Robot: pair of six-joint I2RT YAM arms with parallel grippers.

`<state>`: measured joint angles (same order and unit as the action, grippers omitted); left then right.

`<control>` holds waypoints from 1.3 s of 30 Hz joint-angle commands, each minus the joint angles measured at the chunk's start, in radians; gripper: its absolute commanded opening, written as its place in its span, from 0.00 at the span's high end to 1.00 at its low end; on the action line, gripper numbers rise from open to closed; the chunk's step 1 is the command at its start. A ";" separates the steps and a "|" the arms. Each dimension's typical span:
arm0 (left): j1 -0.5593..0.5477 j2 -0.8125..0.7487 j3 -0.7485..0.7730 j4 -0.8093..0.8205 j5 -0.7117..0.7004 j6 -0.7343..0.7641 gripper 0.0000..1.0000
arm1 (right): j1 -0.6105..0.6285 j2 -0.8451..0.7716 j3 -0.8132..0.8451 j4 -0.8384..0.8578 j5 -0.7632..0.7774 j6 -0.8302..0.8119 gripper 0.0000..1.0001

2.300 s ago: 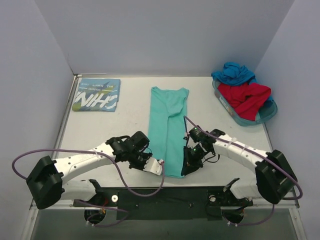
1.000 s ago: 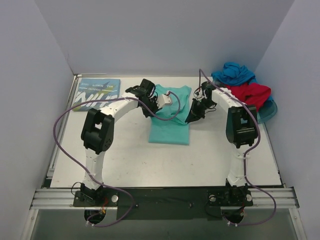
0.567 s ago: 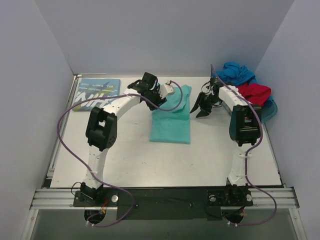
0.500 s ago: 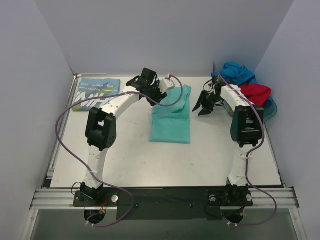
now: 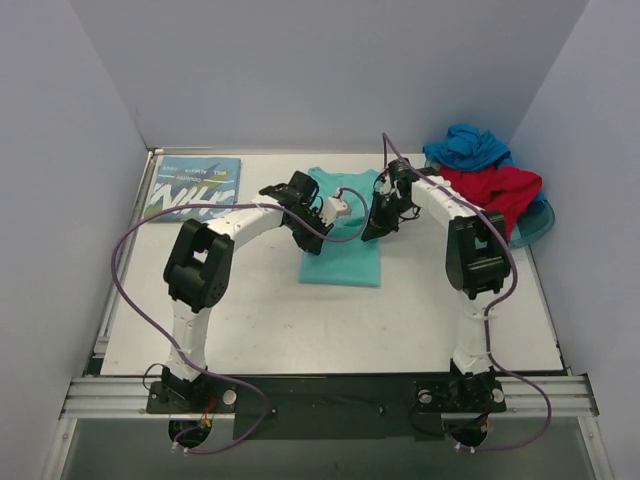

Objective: Fold and stack the t-shirts
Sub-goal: Fold the folded rectangular tshirt in 1/3 of the way, then grab one side of the 2/3 rectangular tshirt with both arms

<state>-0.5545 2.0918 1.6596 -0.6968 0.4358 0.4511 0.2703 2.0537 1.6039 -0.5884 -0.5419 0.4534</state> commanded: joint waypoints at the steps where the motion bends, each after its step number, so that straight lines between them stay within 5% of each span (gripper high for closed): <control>1: 0.036 0.003 -0.032 0.215 -0.029 -0.121 0.95 | -0.065 0.138 0.158 0.002 0.019 0.027 1.00; 10: 0.068 -0.013 -0.112 0.301 -0.086 -0.259 0.94 | -0.094 0.279 0.266 0.032 0.054 0.088 1.00; 14: 0.071 -0.062 -0.112 0.269 -0.110 -0.252 0.84 | -0.109 0.241 0.264 0.029 0.057 0.085 1.00; 18: 0.073 -0.105 -0.046 0.171 -0.129 -0.138 0.82 | -0.121 0.131 0.297 -0.027 0.115 0.025 1.00; 27: -0.018 -0.289 -0.257 -0.024 -0.023 0.455 0.65 | -0.043 -0.187 -0.143 -0.056 0.252 -0.024 0.47; 31: -0.057 -0.346 -0.431 0.086 -0.060 0.577 0.53 | 0.013 -0.230 -0.295 0.010 0.203 0.048 0.44; 39: -0.127 -0.342 -0.510 0.183 -0.094 0.590 0.45 | 0.047 -0.231 -0.452 0.102 0.171 0.100 0.46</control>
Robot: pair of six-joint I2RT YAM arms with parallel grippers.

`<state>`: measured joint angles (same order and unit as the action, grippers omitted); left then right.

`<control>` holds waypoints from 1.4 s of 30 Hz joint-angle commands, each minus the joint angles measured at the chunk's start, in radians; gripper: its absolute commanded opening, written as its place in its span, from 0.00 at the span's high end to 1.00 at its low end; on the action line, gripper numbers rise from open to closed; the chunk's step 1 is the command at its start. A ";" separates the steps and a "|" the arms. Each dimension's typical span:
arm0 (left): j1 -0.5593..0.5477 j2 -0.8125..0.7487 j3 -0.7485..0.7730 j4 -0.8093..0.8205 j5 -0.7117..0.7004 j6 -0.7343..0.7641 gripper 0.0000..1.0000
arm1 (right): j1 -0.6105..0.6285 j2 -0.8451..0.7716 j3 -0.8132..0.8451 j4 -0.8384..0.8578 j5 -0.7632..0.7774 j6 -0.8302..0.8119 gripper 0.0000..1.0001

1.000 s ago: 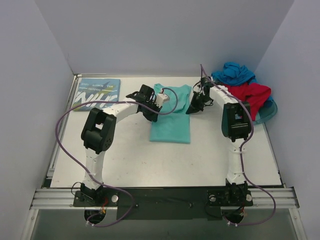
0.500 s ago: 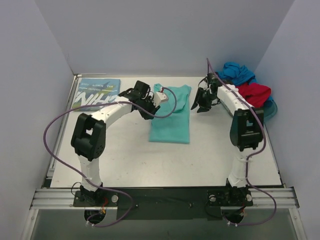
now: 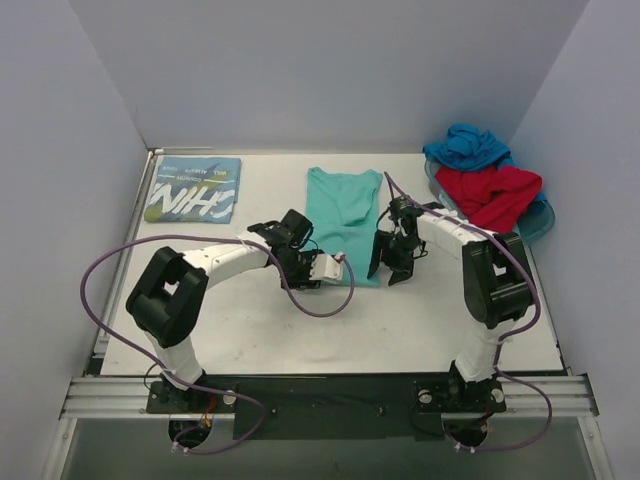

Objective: Fold and stack the t-shirts
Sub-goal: Grab one side of the 2/3 rectangular tshirt with both arms, then fold the long partially folded tshirt into a neat square

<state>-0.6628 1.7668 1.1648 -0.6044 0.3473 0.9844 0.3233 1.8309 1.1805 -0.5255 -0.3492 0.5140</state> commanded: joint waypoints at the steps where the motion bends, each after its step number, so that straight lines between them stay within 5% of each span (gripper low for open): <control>1: -0.023 -0.013 -0.023 0.094 -0.019 0.057 0.45 | -0.006 -0.004 -0.033 0.041 -0.028 0.046 0.48; 8: -0.052 -0.007 -0.099 0.233 -0.114 0.053 0.45 | -0.010 -0.006 -0.090 0.093 -0.047 0.072 0.50; 12: -0.066 0.008 -0.100 0.290 -0.156 0.043 0.51 | -0.012 0.031 -0.082 0.133 -0.095 0.092 0.64; 16: -0.066 0.008 -0.131 0.333 -0.220 0.059 0.75 | -0.016 0.018 -0.116 0.157 -0.122 0.107 0.93; 19: -0.067 0.002 -0.139 0.312 -0.237 0.065 1.00 | -0.036 -0.015 -0.145 0.160 -0.139 0.103 1.00; 28: -0.084 -0.141 -0.054 -0.113 -0.091 -0.099 1.00 | 0.005 -0.231 -0.232 -0.046 -0.220 -0.028 1.00; 36: -0.135 -0.368 0.045 -0.575 0.119 -0.185 1.00 | 0.127 -0.605 -0.386 -0.343 -0.281 -0.011 1.00; 42: -0.159 -0.443 0.188 -0.673 0.194 -0.260 1.00 | 0.134 -0.749 -0.316 -0.436 -0.395 0.066 1.00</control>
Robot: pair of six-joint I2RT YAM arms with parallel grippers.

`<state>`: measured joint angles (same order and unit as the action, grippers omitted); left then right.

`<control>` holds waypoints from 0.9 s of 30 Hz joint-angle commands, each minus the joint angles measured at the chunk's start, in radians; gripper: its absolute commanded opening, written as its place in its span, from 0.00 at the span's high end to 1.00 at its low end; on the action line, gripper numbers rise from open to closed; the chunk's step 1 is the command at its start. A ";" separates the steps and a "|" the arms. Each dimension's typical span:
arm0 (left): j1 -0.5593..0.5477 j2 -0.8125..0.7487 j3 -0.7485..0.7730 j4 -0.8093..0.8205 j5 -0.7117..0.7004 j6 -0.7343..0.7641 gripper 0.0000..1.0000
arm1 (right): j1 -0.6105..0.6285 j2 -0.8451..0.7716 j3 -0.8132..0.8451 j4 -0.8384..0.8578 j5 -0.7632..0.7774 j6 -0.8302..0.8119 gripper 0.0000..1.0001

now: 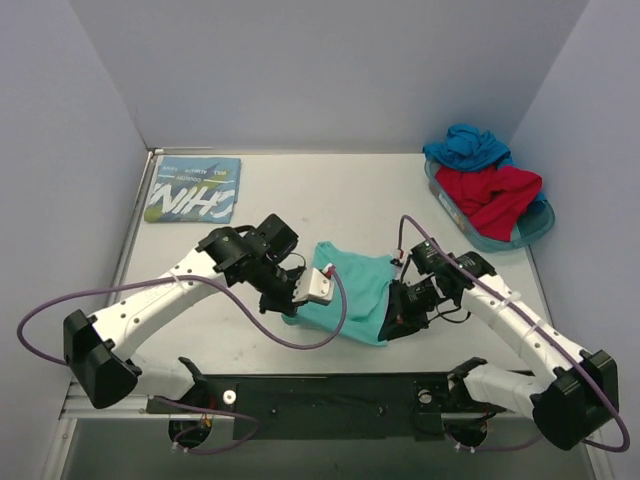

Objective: Fold and stack the t-shirts
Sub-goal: Fold the long partially folded tshirt into a neat square

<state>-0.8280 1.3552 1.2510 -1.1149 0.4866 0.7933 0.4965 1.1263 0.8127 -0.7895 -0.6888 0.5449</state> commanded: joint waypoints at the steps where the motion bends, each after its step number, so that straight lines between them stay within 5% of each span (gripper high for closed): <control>1: 0.010 -0.016 0.119 -0.143 0.023 -0.092 1.00 | -0.064 -0.031 0.063 -0.177 -0.080 0.015 1.00; 11: 0.191 0.360 0.329 0.021 -0.037 -0.118 1.00 | -0.340 0.382 0.269 -0.096 -0.034 -0.226 1.00; 23: 0.262 0.667 0.442 0.242 -0.059 -0.218 1.00 | -0.423 0.802 0.563 0.076 -0.028 -0.138 1.00; 25: 0.268 0.694 0.446 0.242 -0.071 -0.224 1.00 | -0.423 0.848 0.589 0.098 -0.031 -0.123 0.91; 26: 0.276 0.705 0.446 0.247 -0.081 -0.233 1.00 | -0.424 0.866 0.598 0.113 -0.017 -0.106 0.74; 27: 0.279 0.719 0.447 0.257 -0.091 -0.238 1.00 | -0.426 0.874 0.620 0.119 -0.002 -0.100 0.68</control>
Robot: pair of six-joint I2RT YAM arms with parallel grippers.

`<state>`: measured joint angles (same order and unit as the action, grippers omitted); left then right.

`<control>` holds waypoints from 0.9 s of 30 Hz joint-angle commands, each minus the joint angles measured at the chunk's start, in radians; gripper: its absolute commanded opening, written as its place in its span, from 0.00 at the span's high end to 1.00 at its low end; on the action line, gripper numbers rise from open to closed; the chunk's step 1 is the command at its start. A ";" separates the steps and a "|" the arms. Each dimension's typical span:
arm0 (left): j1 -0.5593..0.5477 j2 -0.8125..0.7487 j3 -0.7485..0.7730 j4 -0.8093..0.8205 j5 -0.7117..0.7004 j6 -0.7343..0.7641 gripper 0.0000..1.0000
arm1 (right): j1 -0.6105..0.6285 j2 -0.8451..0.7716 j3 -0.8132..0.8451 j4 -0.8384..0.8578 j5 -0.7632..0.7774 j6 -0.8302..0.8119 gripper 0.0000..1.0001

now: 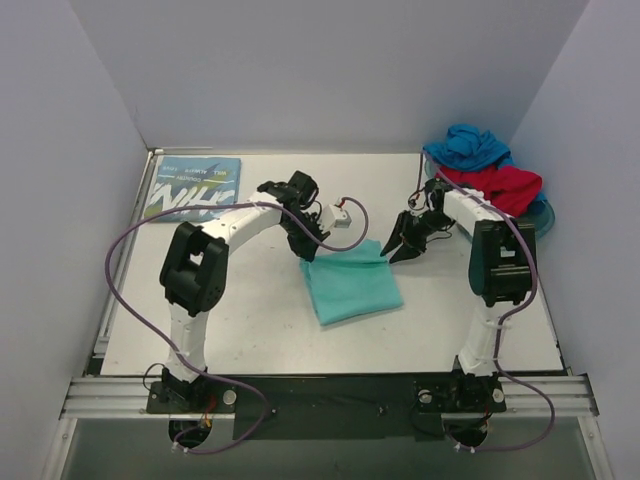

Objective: Fold and stack the t-shirts
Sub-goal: Fold the long partially folded tshirt into a neat square

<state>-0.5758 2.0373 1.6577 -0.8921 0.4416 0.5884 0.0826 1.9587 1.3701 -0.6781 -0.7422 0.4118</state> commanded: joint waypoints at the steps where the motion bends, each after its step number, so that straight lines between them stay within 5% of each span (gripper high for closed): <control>1: 0.033 0.041 0.043 0.045 -0.073 -0.053 0.98 | -0.014 0.048 0.092 0.014 0.064 0.045 0.63; 9: 0.077 0.072 0.172 0.097 -0.152 -0.213 0.68 | -0.024 -0.073 0.216 0.023 0.231 -0.008 0.56; 10: 0.083 0.064 0.180 0.099 -0.152 -0.225 0.54 | -0.014 -0.105 0.208 0.032 0.240 -0.052 0.58; 13: 0.094 0.040 0.214 0.075 -0.149 -0.246 0.53 | 0.054 -0.156 0.120 0.045 0.213 -0.116 0.73; 14: 0.094 0.022 0.217 0.064 -0.152 -0.255 0.59 | 0.069 -0.167 0.081 0.048 0.201 -0.135 0.85; 17: 0.079 -0.052 0.157 0.050 -0.091 -0.283 0.80 | 0.135 -0.169 0.021 0.084 0.103 -0.151 1.00; 21: 0.047 -0.103 -0.015 0.108 0.066 -0.322 0.91 | 0.175 -0.081 0.027 0.100 0.089 -0.131 1.00; 27: 0.046 -0.005 -0.039 0.199 0.002 -0.357 0.95 | 0.164 0.093 0.171 0.123 0.145 -0.084 1.00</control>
<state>-0.5476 1.9739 1.6135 -0.7902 0.4355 0.2832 0.2695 1.9732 1.4418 -0.5720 -0.6296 0.3065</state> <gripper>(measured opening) 0.073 0.001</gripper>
